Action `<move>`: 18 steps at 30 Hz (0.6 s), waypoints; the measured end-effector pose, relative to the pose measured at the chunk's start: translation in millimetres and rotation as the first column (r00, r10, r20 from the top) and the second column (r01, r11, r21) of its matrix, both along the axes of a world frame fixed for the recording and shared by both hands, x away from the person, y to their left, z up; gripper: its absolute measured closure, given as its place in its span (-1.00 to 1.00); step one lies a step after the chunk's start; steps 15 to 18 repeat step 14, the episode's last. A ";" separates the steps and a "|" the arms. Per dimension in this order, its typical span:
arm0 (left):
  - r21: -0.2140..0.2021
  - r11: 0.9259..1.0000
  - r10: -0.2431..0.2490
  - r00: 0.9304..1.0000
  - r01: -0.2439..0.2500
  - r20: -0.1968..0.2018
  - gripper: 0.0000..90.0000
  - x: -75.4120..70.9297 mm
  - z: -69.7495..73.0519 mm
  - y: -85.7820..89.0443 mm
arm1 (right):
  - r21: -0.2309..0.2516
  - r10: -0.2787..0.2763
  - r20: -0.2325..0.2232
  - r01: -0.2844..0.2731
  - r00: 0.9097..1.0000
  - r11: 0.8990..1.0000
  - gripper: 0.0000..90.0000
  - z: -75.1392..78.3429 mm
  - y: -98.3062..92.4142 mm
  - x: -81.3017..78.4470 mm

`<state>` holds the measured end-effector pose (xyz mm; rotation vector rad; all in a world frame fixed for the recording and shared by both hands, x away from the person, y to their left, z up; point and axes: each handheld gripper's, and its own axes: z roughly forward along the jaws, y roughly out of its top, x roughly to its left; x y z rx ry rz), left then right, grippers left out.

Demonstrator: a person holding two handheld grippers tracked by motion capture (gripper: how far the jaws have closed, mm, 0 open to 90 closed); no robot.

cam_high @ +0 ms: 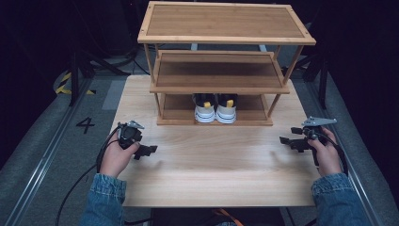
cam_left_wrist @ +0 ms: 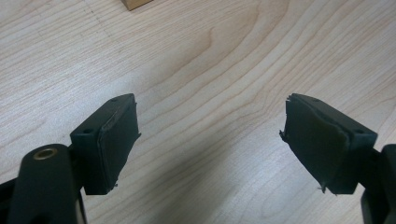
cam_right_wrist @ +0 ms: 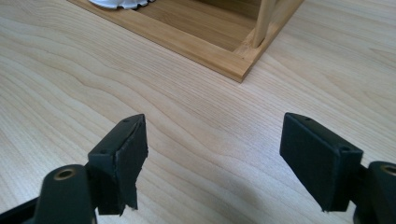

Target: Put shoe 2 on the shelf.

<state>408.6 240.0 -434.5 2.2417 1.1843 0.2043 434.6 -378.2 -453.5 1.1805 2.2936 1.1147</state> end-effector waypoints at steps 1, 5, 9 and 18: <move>-0.003 1.000 0.001 1.000 -0.001 0.006 -0.59 0.1 -0.7 0.7 | 0.011 0.008 0.005 -0.008 1.000 1.000 -0.46 -2.1 -0.2 0.6; -0.014 1.000 -0.008 1.000 0.009 0.012 -0.59 0.6 -2.9 3.2 | 0.012 0.033 0.027 -0.033 0.999 0.999 -0.47 -10.3 -0.2 3.5; -0.002 1.000 -0.022 1.000 0.022 0.014 -0.58 0.7 -4.0 5.6 | -0.016 0.033 0.023 -0.032 0.999 0.999 -0.47 -15.8 0.5 4.1; 0.033 0.999 -0.036 0.999 0.035 0.030 -0.54 -0.4 -4.9 7.9 | -0.035 0.036 0.069 -0.033 0.997 0.999 -0.46 -15.2 1.6 2.4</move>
